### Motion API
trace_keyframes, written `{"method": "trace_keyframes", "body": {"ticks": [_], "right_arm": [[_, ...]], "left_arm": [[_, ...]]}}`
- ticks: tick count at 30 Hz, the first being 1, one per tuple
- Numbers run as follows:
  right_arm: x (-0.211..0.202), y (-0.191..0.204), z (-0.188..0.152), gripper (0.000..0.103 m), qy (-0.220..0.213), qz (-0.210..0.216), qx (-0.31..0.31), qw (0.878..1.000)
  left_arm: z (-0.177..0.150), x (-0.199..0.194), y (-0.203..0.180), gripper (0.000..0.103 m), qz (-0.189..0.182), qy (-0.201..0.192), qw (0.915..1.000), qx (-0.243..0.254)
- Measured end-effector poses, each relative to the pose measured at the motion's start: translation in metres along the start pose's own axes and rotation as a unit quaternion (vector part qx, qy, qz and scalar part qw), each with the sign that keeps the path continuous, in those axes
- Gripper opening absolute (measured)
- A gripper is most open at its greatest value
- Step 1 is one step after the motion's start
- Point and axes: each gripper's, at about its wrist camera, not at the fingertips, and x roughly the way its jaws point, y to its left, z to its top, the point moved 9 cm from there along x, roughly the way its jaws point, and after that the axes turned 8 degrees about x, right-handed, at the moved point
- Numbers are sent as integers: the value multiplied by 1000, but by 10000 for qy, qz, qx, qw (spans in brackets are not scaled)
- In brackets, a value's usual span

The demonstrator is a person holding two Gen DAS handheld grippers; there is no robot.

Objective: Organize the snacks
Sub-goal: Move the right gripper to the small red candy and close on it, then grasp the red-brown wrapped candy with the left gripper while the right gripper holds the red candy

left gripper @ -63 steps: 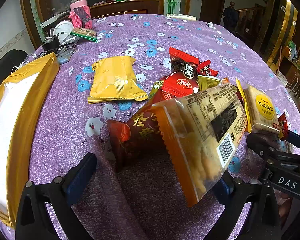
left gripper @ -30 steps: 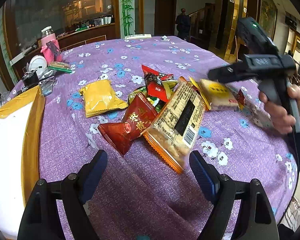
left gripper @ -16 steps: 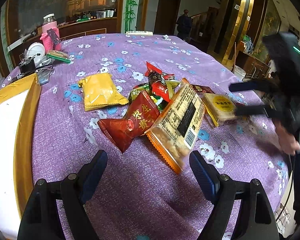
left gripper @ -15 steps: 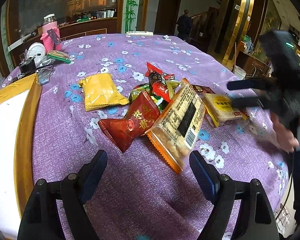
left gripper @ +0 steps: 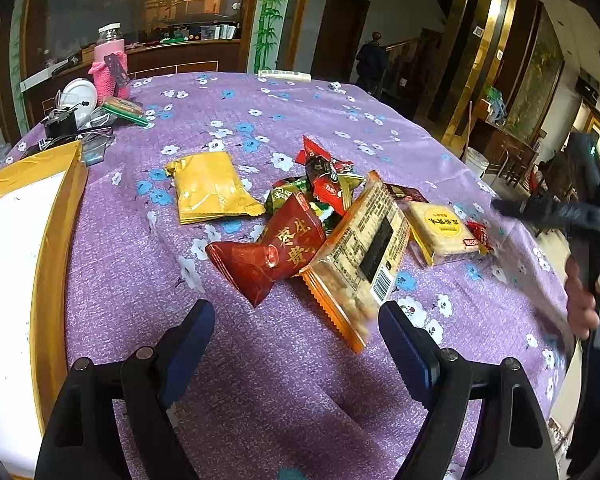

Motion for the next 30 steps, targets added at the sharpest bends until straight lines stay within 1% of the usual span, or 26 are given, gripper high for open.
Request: {"method": "trace_keyframes", "body": {"ticks": [1,2,5,7,9,11,13,17,18,19,20,22,23,25,28,30], "right_arm": [[6,-11,-4,33,121,-116,254,9995],[9,-17,-6,33,147,-174,373,9990],[16,-13,-7,33,183,29,603,9980],[19,-5,-9,33,199,25,537,9984],[23,6,-11,33,176,-17,313,9994],[29,12,-14,32,128,-327,154,9993],[30,13,-15,31,74,-442,42,9990],[31,9,-12,23,-38,-515,5,9987],[30,7,-11,20,-99,-600,-2,9981],[29,3,-9,20,-214,-750,-16,9970],[29,1,-8,20,-290,-807,-24,9963],[28,-1,-8,19,-388,-782,32,9962],[28,-1,-7,19,-401,-761,42,9963],[28,-3,-4,19,-442,-667,94,9967],[26,-2,-3,19,-473,-583,92,9971],[24,1,-3,19,-518,-607,13,9968]], "left_arm": [[0,0,0,87,-1,-6,10000,-9],[0,-1,0,87,9,-15,10000,-10],[-1,-2,0,87,43,-23,10000,14],[-1,-3,1,87,65,-43,10000,2],[-1,-3,2,87,47,-42,10000,-33],[0,-3,3,87,44,-54,10000,-71],[0,-3,4,87,43,-63,9999,-101],[1,-3,6,87,91,-68,9998,-141],[1,-3,7,87,99,-56,9998,-152],[1,-2,8,87,129,-31,9998,-176],[2,-2,10,87,164,-8,9997,-193],[5,-1,14,86,250,-14,9995,-188],[8,-1,18,81,326,-30,9992,-229],[12,1,23,71,364,22,9990,-264],[23,5,25,65,505,11,9987,-81],[30,8,26,60,608,4,9981,48]]}}
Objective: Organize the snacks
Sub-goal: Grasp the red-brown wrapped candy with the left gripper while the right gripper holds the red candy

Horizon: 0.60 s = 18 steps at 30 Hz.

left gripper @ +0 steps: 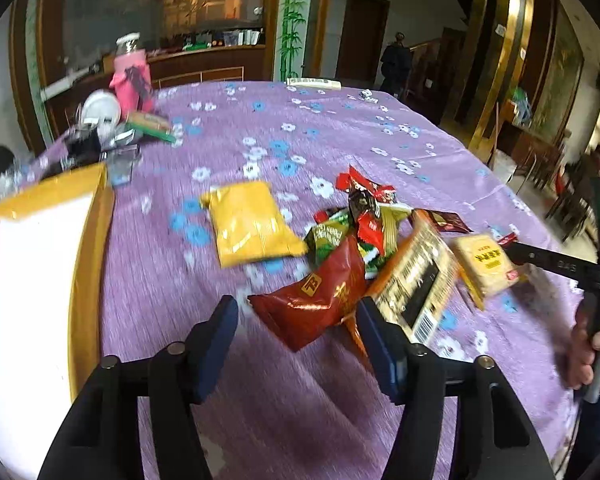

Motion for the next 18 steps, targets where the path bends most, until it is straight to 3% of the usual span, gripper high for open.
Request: {"method": "trace_keyframes", "body": {"ticks": [2,6,12,15,18], "right_arm": [[-1,2,-1,19,4,33,-38,10000],[0,1,-1,19,33,67,13,10000],[0,3,-2,19,48,131,-14,9999],[0,4,-2,19,47,144,-19,9999],[0,5,-2,19,46,150,-36,9999]], "left_arm": [[8,6,4,50,102,-15,9999,83],[9,17,0,50,-142,182,9996,183],[-2,24,-24,51,-225,363,9965,719],[0,29,-24,62,-216,367,9961,775],[-5,44,-15,86,-94,568,9965,603]]}}
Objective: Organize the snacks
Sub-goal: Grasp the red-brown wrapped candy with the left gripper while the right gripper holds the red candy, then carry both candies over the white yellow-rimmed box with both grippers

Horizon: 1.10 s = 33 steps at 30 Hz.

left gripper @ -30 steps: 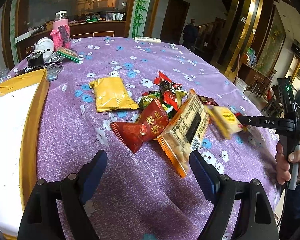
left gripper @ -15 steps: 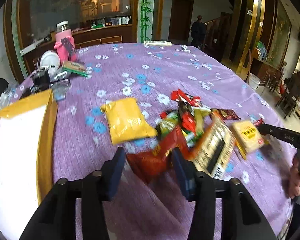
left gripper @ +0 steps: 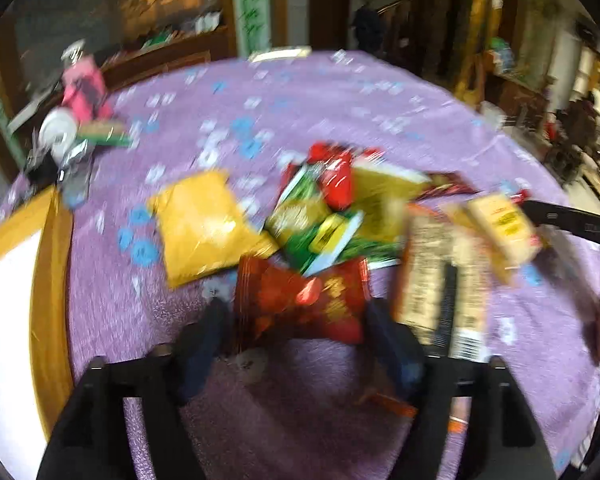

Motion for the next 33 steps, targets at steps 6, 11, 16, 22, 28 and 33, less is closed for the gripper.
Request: {"method": "trace_keyframes", "body": {"ticks": [6,11,16,22,28,33], "right_arm": [[0,1,0,19,-6,5,-6,10000],[0,0,1,19,-18,-4,4,10000],[-5,-2,5,19,-163,24,74,9998],[-14,-4,9,19,-393,58,134,9991],[-18,-2,10,19,-469,102,124,9988],[-19,0,9,19,-520,67,41,9986]], "left_arm": [[-2,-1,6,75,42,-131,9997,-185],[1,-9,16,54,59,-376,9983,-438],[7,-26,18,39,2,-781,9954,-550],[10,-30,18,34,-23,-907,9942,-582],[15,-23,14,35,21,-843,9946,-604],[14,-14,9,34,-221,-721,9950,-655]]}}
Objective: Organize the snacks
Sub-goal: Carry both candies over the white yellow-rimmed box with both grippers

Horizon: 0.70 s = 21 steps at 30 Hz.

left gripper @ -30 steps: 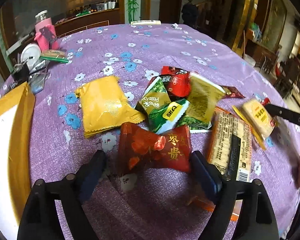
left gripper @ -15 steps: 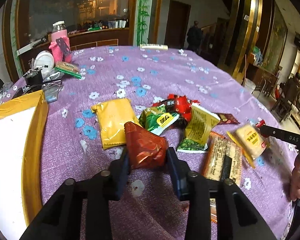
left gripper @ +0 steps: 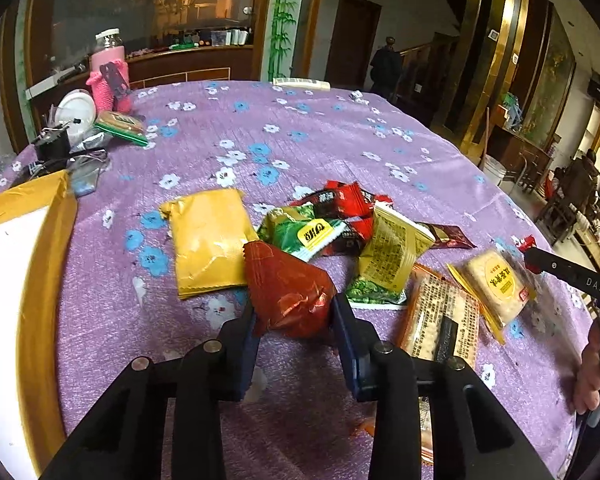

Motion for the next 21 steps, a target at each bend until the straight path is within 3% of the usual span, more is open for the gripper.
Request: {"method": "trace_keyframes", "body": {"ticks": [2,12,21], "right_arm": [[-1,0,0,19,-19,20,9,10000],[-10,14,-8,19,154,355,161,9991],[-20,83,-15,19,244,839,-323,9957]], "left_arm": [[2,-6,0,28,-74,-167,9998,-11],[2,-32,2,28,-146,-364,9989,-266],[3,-73,15,28,-208,-706,9960,-501]]}}
